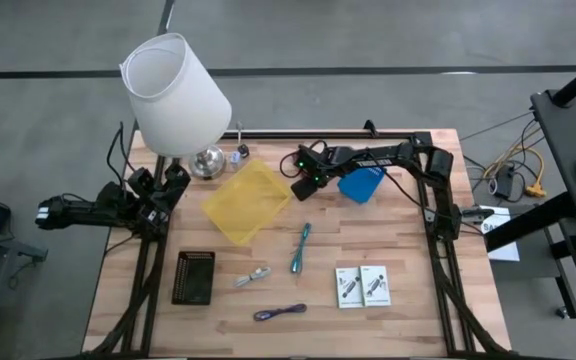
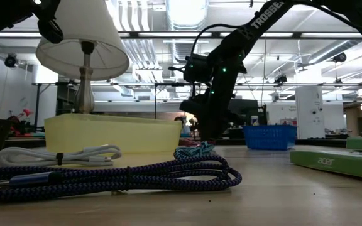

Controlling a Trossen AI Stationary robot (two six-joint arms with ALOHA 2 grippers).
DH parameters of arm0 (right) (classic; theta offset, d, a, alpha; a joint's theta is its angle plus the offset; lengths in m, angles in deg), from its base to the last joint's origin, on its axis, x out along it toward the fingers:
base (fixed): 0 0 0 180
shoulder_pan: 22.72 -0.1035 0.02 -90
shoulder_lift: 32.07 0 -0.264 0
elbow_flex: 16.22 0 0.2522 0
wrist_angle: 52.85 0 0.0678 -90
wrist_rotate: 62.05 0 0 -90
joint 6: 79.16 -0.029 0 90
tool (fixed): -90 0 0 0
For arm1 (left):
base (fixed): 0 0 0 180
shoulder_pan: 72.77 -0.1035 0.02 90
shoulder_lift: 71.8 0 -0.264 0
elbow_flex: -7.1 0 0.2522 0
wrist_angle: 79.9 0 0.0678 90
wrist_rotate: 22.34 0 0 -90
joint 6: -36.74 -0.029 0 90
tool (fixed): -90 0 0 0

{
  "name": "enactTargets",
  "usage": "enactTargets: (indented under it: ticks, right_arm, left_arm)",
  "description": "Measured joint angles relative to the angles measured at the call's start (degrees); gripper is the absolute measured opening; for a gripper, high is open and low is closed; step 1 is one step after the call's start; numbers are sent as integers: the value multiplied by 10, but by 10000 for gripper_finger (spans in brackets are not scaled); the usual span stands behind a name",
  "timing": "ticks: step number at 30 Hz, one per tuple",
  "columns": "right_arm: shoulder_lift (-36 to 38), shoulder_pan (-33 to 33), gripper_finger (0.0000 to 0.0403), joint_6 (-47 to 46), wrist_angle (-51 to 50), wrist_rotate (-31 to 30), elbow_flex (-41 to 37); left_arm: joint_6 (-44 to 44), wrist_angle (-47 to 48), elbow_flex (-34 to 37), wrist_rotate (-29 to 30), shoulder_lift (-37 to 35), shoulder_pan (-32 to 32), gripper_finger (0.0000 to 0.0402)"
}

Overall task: Pick and place items into bin
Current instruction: Put the pink charger cable into the yellow bin

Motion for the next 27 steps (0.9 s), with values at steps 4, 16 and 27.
enactTargets:
  ticks: [4,16,27]
  right_arm:
    - [0,0,27,0,-1,0,-1]
    - [46,0,14,1,-27,5,6]
    - [131,-6,13,31,41,176,7]
  left_arm:
    - [0,0,0,0,0,0,160]
    - [0,0,0,0,0,0,160]
    - [0,0,8,14,0,0,160]
